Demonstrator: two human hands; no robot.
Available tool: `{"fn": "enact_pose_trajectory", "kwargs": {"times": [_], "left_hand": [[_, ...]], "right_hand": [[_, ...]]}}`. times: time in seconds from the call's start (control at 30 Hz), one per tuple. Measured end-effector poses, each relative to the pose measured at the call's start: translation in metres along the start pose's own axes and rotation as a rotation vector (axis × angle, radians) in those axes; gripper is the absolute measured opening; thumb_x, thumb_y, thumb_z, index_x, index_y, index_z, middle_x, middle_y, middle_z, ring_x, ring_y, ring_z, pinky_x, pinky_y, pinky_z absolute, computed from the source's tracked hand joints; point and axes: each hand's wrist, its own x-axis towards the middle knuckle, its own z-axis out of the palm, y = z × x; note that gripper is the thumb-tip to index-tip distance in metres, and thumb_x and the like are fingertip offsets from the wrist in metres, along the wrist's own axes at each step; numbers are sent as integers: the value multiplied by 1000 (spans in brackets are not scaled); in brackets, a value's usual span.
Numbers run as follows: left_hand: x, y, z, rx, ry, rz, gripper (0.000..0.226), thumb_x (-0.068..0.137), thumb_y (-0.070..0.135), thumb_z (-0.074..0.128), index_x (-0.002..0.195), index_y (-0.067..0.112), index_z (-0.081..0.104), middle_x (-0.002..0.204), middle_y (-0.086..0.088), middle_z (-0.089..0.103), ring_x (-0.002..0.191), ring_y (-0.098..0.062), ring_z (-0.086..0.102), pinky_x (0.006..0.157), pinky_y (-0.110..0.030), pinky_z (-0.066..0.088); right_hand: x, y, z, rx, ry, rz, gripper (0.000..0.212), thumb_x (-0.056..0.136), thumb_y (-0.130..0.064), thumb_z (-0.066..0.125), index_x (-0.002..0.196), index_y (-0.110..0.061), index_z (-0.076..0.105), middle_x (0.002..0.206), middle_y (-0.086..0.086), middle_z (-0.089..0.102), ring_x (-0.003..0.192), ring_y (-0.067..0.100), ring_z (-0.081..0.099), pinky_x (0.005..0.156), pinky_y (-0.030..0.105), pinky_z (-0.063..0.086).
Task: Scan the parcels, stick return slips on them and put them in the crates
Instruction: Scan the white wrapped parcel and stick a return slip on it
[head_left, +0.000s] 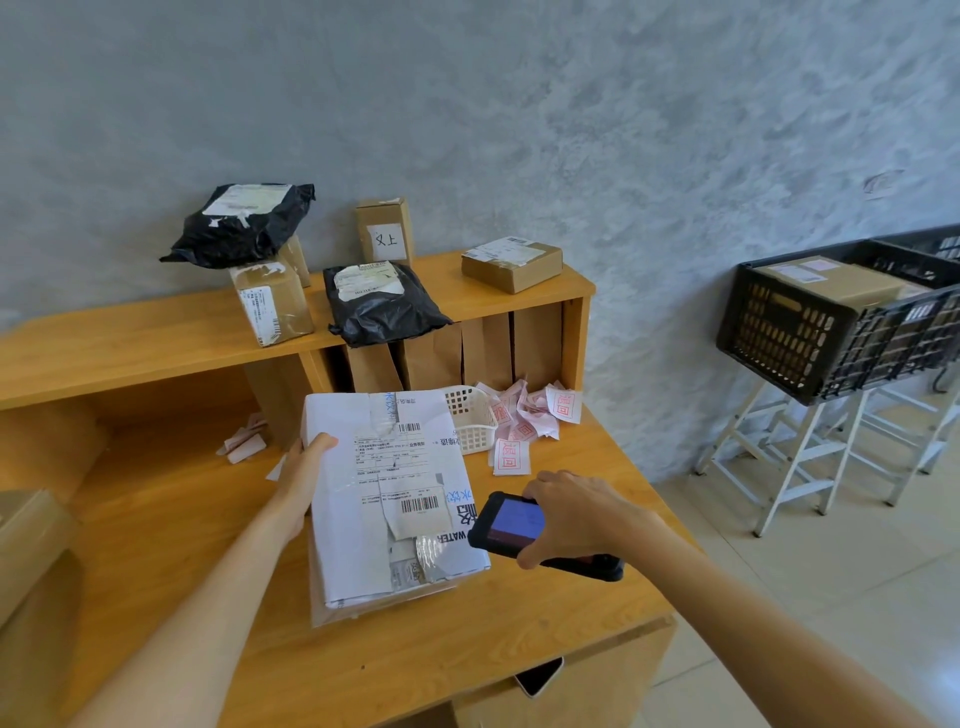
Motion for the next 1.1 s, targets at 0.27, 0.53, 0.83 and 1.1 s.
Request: {"fn": "enact_pose_trajectory", "kwargs": {"times": [0.27,0.53,0.83,1.1], "left_hand": [[0,3,1,35,5,-8,50,95,37,48,139,14,40,116,-16,62,92,-26,63,62,-31,45],[-18,-19,-2,120,-47,-26,36,101,35,36,127,15,50,113,-10,64,95,-21,61,67,-29,43],[-13,-49,12,38,-134,-172,39,95,47,50,118,19,65,112,-3,72,103,-22,67,97,-41,48],[6,-53,43,45,-213,-197,24,98,40,50,106,24,66,99,5,72,90,-12,67,72,-25,47]], "right_hand": [[4,6,4,33,25,45,70,71,-65,66,119,-17,52,105,-3,53,92,15,47,72,28,44],[24,22,47,140,20,337,75,75,-65,64,125,-10,48,117,1,52,107,20,49,75,28,45],[49,16,108,217,-7,535,96,80,-74,52,141,-3,33,136,9,44,123,26,45,91,32,45],[61,9,127,172,6,579,74,88,-66,47,129,-5,38,126,8,47,113,23,46,78,26,50]]}}
